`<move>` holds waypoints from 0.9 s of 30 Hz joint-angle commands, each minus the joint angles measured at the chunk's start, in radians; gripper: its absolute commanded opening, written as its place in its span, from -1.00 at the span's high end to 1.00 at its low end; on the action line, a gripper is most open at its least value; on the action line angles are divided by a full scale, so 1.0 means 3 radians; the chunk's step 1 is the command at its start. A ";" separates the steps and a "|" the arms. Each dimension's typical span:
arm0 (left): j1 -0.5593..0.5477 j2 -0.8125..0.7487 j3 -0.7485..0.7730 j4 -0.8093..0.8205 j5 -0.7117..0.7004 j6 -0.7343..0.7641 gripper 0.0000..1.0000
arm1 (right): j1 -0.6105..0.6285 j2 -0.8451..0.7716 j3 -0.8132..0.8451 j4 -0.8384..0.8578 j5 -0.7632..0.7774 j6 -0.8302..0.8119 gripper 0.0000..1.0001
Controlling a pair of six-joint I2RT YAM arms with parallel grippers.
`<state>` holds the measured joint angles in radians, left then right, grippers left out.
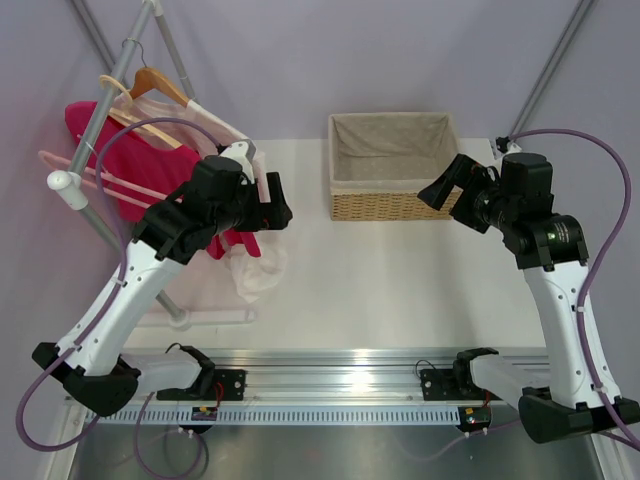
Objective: Remove the t-shirt from the hanger
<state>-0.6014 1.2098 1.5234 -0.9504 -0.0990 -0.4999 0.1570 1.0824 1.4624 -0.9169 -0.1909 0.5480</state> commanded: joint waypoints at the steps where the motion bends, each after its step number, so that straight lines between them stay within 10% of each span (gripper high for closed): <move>1: -0.0010 -0.0136 0.0051 0.0075 -0.0094 -0.0041 -0.98 | 0.0014 -0.0136 0.0055 0.0034 0.0100 0.0019 -0.99; 10: -0.0010 -0.0198 0.0096 0.0075 -0.0130 0.0096 -0.98 | 0.0014 -0.0197 0.0039 0.0004 0.0110 0.0055 -0.99; 27: -0.0010 0.0661 0.2581 -0.0350 -0.1965 0.0577 -0.95 | 0.0019 0.0103 0.0197 0.0274 -0.0365 -0.0047 -0.98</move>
<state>-0.6014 1.3685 2.2414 -1.0321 -0.5217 -0.3439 0.1570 1.0439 1.4506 -0.9028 -0.2306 0.5648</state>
